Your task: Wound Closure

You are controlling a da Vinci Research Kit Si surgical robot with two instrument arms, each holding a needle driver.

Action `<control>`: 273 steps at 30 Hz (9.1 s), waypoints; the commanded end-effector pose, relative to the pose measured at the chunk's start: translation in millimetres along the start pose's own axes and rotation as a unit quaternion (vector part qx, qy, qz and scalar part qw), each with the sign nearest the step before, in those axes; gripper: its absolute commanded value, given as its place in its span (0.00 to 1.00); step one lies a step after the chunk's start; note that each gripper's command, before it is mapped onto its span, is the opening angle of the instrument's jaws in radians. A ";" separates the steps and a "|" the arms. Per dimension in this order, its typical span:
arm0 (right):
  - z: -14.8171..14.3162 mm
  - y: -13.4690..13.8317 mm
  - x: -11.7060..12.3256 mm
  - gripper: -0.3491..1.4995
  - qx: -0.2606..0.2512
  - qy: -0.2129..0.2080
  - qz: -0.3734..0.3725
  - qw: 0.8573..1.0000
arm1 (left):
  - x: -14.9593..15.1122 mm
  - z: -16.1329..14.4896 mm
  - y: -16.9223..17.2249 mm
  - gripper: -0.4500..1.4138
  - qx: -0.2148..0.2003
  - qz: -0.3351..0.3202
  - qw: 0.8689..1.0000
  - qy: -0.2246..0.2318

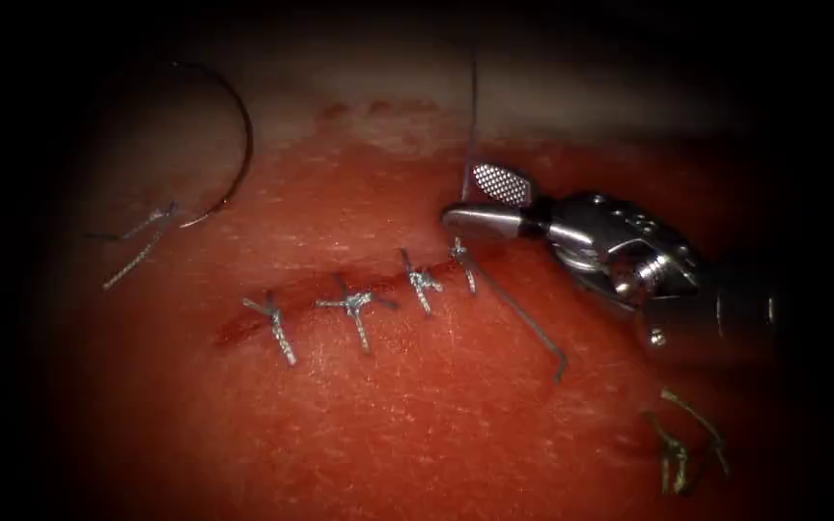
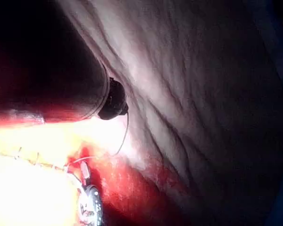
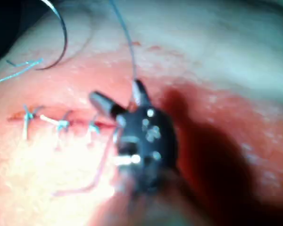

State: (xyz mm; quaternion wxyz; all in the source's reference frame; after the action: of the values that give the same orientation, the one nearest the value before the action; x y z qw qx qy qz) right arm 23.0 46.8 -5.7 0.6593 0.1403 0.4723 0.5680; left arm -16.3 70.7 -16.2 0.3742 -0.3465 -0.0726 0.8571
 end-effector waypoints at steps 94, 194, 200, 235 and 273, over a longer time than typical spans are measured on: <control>-13.0 3.0 6.8 0.98 -0.198 -0.007 -0.217 0.956 | -11.5 24.8 4.2 0.66 -0.160 0.094 0.982 0.020; 2.2 -6.4 -0.5 0.96 -0.064 0.010 -0.271 0.960 | -16.3 18.4 13.1 0.05 -0.171 0.121 0.966 0.153; 3.7 -6.0 -0.8 0.96 -0.069 0.010 -0.272 0.960 | -15.9 18.1 13.8 0.05 -0.174 0.120 0.965 0.153; 5.9 -4.4 -3.0 0.26 -0.045 0.012 -0.291 0.955 | -14.7 16.9 15.4 0.05 -0.183 0.117 0.964 0.155; -1.6 -0.7 -2.3 0.99 -0.137 0.038 -0.276 0.951 | -31.9 13.1 -0.1 0.66 -0.166 0.272 0.945 -0.080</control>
State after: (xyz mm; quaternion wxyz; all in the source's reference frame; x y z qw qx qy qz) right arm 21.8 44.4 -6.5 0.7846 -0.1108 0.4346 0.4280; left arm -8.5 51.4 9.7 0.0632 -0.3379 -0.1466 0.9275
